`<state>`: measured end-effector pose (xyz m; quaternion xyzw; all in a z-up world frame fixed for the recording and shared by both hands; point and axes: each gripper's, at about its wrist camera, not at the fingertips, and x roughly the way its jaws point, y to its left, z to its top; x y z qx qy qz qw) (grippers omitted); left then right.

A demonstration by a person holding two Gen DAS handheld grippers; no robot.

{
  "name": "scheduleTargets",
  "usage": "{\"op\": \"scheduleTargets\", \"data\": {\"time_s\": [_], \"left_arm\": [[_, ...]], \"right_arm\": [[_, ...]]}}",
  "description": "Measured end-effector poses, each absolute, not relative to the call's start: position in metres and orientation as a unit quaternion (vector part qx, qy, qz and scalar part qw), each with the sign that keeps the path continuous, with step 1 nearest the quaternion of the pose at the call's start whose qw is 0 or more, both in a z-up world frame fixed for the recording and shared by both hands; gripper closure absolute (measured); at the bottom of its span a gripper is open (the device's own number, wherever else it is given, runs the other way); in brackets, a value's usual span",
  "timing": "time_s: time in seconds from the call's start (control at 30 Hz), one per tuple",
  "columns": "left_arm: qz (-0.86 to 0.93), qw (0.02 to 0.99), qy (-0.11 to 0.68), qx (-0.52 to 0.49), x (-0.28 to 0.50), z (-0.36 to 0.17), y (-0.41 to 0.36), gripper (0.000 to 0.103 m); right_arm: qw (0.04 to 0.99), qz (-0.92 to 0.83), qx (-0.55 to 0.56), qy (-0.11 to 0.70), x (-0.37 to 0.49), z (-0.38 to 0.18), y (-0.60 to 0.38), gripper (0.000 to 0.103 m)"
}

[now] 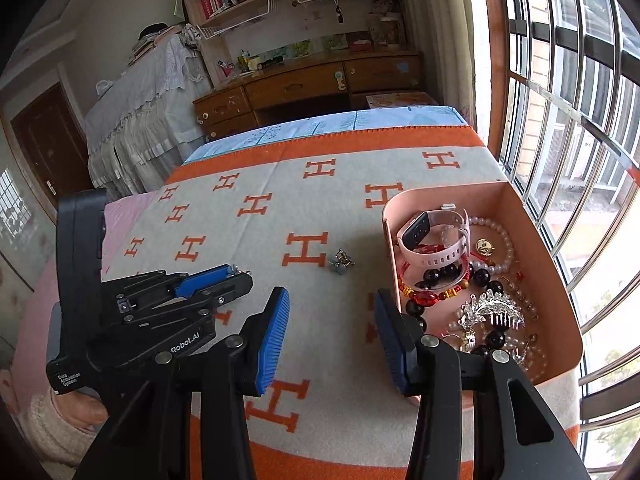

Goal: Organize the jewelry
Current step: 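Grasp the blue flower brooch with the left tool while the right tool grasps the green flower brooch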

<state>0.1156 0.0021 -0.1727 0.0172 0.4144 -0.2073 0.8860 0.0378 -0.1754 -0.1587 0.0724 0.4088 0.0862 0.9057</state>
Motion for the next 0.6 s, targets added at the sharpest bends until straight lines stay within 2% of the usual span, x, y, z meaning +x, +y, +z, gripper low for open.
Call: {"op": "scheduleTargets", "data": {"time_s": [0.37, 0.6], "left_arm": [[-0.225, 0.886, 0.404, -0.043, 0.114, -0.161, 0.051, 0.086], [-0.247, 0.878, 0.403, -0.072, 0.124, -0.168, 0.065, 0.086]], "right_arm": [[0.887, 0.002, 0.115, 0.447, 0.094, -0.204, -0.131, 0.058], [0.877, -0.063, 0.091, 0.467, 0.119, -0.227, -0.116, 0.058]]}}
